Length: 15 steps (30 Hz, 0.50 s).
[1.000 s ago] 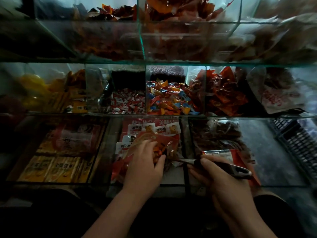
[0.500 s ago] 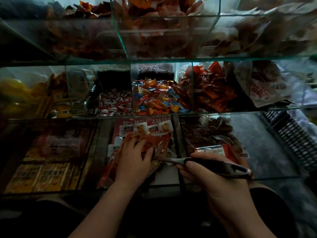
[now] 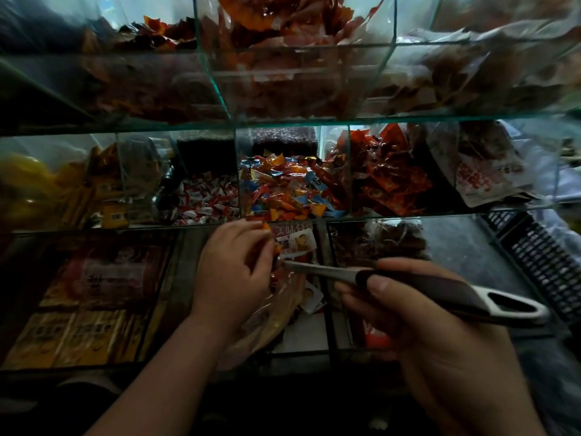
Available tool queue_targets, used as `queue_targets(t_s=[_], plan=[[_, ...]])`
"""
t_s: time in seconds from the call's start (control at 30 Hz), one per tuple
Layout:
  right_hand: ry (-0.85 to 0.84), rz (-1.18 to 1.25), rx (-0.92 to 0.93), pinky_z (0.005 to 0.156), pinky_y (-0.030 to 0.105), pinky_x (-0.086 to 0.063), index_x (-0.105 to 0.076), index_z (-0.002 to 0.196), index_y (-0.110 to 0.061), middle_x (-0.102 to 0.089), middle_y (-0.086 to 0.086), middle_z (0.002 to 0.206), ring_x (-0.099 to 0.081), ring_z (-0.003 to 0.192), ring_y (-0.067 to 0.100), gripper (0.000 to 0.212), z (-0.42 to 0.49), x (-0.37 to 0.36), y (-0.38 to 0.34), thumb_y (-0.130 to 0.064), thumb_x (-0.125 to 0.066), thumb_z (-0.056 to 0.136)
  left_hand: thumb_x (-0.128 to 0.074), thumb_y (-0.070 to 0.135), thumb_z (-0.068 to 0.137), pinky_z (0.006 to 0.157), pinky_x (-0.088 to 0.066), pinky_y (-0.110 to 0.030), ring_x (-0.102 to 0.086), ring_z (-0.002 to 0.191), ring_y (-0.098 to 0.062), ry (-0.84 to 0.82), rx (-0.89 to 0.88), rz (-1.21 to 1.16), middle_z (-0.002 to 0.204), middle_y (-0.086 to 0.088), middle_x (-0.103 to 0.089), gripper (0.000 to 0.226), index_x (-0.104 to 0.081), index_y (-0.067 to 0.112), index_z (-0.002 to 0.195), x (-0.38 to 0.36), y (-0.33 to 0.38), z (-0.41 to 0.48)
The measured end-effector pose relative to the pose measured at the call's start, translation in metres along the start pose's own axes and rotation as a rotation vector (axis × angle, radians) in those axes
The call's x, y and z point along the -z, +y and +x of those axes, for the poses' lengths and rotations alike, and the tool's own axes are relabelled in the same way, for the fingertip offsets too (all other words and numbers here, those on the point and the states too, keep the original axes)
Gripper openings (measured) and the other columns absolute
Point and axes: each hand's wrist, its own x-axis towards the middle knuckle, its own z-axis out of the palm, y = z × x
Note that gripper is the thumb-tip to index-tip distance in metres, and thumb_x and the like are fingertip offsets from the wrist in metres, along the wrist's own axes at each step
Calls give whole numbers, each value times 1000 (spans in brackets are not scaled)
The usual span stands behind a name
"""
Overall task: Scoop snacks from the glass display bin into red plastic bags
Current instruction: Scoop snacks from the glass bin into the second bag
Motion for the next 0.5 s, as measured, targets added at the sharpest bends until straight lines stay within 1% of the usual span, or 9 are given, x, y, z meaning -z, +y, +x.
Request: queue_targets(t_s=[0.03, 0.07, 0.1, 0.13, 0.2, 0.33, 0.4, 0.47, 0.5], plan=[[119, 2, 92, 55, 12, -57, -57, 76, 2, -69, 18, 54, -75, 57, 14, 21, 4, 0, 2, 21, -53, 82, -61, 33, 96, 102, -43, -33, -53, 117, -11, -4, -25, -2, 118, 2, -68, 26, -74, 17, 113, -2, 2, 13], [180, 32, 204, 64, 23, -63, -65, 84, 1, -75, 23, 72, -78, 70, 27, 14, 4, 4, 2, 11, -65, 74, -61, 33, 98, 102, -42, -35, -52, 119, -12, -19, -43, -2, 120, 1, -67, 26, -73, 17, 114, -5, 3, 27], [234, 82, 285, 69, 30, -64, -69, 90, 0, -76, 24, 84, -78, 79, 35, 17, 6, 1, 0, 6, -69, 73, -61, 34, 99, 103, -42, -36, -51, 121, -13, -45, -51, 0, 123, 0, -66, 26, -73, 17, 116, -10, 4, 42], [248, 112, 316, 72, 32, -63, -69, 94, -1, -77, 24, 88, -78, 83, 38, 17, 11, 3, 0, 6, -70, 78, -60, 36, 100, 104, -41, -36, -50, 123, -14, -75, -51, 3, 127, -1, -64, 28, -72, 19, 117, -16, 5, 57], [302, 145, 316, 73, 30, -63, -71, 95, -6, -77, 22, 92, -78, 87, 36, 14, 32, 2, -2, 6, -67, 87, -57, 39, 101, 108, -38, -39, -46, 131, -19, -128, -52, 4, 137, -3, -59, 31, -71, 20, 121, -31, 6, 86], [343, 198, 384, 77, 30, -62, -73, 94, -10, -79, 14, 91, -78, 91, 30, 11, 76, -8, -10, -1, -71, 88, -53, 38, 104, 122, -23, -46, -31, 148, -31, -172, -73, 51, 158, -9, -42, 41, -62, 19, 138, -58, 5, 135], [387, 93, 460, 80, 31, -62, -74, 97, -14, -79, 10, 95, -78, 91, 22, 12, 104, -12, -12, -7, -74, 87, -51, 37, 104, 122, -24, -48, -31, 148, -32, -186, -49, 81, 160, -10, -39, 45, -54, 19, 145, -67, 0, 153], [437, -230, 613, 81, 30, -62, -74, 97, -19, -77, -1, 95, -75, 91, 9, 12, 130, -18, -15, -12, -75, 87, -54, 33, 102, 122, -24, -46, -32, 148, -32, -189, 9, 57, 159, -11, -40, 49, -50, 16, 148, -73, -4, 162], [396, -441, 716, 81, 30, -61, -74, 98, -17, -75, -5, 93, -72, 91, 6, 12, 141, -20, -17, -11, -74, 89, -56, 31, 101, 122, -23, -44, -32, 148, -30, -186, 48, 30, 159, -10, -40, 51, -50, 15, 149, -74, -6, 162]])
